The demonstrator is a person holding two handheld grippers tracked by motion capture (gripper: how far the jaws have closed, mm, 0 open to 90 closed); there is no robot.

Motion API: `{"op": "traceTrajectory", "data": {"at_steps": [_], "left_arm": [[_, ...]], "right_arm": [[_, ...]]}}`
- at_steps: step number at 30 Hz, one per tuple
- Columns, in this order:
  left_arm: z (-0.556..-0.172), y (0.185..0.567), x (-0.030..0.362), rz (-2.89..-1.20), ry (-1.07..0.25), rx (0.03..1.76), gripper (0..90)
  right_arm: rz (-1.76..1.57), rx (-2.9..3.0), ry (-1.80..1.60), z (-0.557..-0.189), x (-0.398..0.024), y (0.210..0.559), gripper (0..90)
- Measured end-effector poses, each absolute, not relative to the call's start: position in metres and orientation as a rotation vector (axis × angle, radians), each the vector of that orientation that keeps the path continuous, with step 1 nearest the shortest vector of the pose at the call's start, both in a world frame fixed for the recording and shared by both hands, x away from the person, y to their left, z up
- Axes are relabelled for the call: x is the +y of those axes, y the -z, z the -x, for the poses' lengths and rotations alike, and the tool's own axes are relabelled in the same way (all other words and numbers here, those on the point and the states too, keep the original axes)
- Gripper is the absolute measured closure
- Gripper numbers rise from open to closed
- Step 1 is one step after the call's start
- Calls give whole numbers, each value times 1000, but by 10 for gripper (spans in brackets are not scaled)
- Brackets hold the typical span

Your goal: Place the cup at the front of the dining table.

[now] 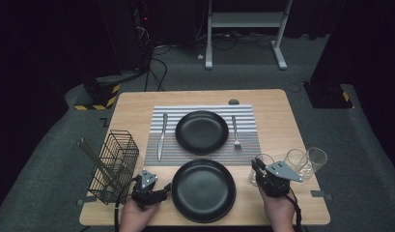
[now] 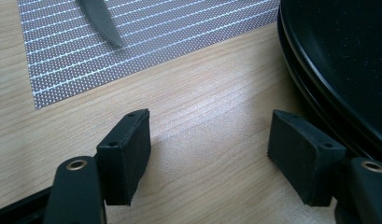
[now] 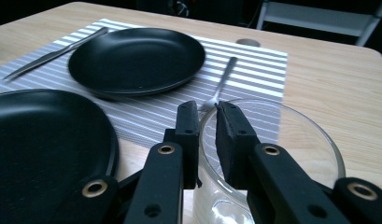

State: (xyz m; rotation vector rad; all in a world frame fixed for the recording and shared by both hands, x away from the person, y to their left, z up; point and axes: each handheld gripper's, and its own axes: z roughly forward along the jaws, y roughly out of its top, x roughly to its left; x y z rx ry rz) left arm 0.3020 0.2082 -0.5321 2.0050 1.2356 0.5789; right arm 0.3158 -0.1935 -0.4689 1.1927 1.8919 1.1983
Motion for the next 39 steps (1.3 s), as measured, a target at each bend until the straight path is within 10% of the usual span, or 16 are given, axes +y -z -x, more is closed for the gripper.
{"op": "traceTrajectory", "data": {"at_steps": [16, 39], "left_arm": [[-302, 532, 208, -2010, -574, 1223, 302], [-302, 532, 207, -2014, -574, 1218, 301]], "right_arm": [[-1110, 1951, -1237, -318, -164, 470, 768], [-1104, 1846, -1290, -315, -178, 452, 254]]}}
